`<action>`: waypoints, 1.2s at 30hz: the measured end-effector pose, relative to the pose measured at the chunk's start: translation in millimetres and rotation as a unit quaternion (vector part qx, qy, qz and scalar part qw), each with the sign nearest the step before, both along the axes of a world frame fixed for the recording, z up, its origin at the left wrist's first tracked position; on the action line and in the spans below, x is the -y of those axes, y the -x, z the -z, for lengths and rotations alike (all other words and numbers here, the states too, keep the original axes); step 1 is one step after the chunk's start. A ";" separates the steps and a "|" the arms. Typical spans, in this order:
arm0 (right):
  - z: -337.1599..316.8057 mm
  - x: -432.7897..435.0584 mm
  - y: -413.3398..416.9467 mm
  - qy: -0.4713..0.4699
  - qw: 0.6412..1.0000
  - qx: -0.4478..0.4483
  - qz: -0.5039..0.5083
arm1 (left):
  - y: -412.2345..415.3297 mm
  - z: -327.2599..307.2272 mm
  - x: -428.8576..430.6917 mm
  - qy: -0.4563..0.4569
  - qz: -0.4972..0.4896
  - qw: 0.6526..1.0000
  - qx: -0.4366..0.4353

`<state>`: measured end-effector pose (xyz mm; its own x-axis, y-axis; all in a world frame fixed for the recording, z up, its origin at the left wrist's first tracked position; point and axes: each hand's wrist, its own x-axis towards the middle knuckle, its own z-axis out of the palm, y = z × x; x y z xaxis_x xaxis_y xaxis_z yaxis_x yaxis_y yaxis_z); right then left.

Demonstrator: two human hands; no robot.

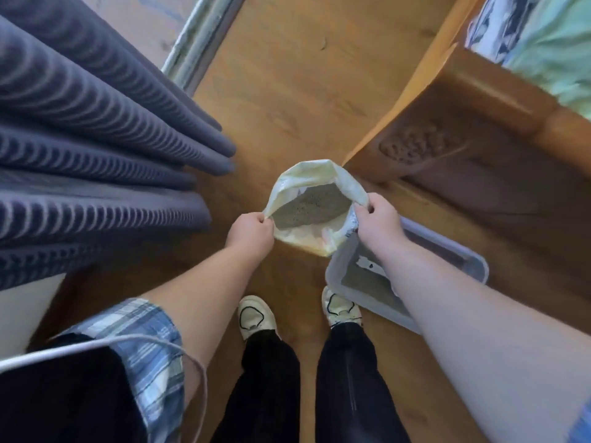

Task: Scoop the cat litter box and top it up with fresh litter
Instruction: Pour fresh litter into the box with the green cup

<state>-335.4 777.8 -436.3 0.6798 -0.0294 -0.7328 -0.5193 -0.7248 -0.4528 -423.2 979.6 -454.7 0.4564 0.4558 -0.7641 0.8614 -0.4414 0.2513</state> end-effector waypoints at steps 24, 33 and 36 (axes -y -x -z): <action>-400.5 -14.6 29.9 0.042 0.948 0.095 -0.301 | 75.5 -416.3 20.7 -0.150 0.100 0.980 0.082; -598.7 -49.5 111.2 -0.101 0.821 0.243 -0.507 | 191.9 -577.8 37.0 -0.258 -0.059 0.951 0.162; -630.0 -73.6 148.6 -0.138 0.749 0.278 -0.585 | 248.9 -603.6 35.0 -0.296 -0.118 0.936 0.149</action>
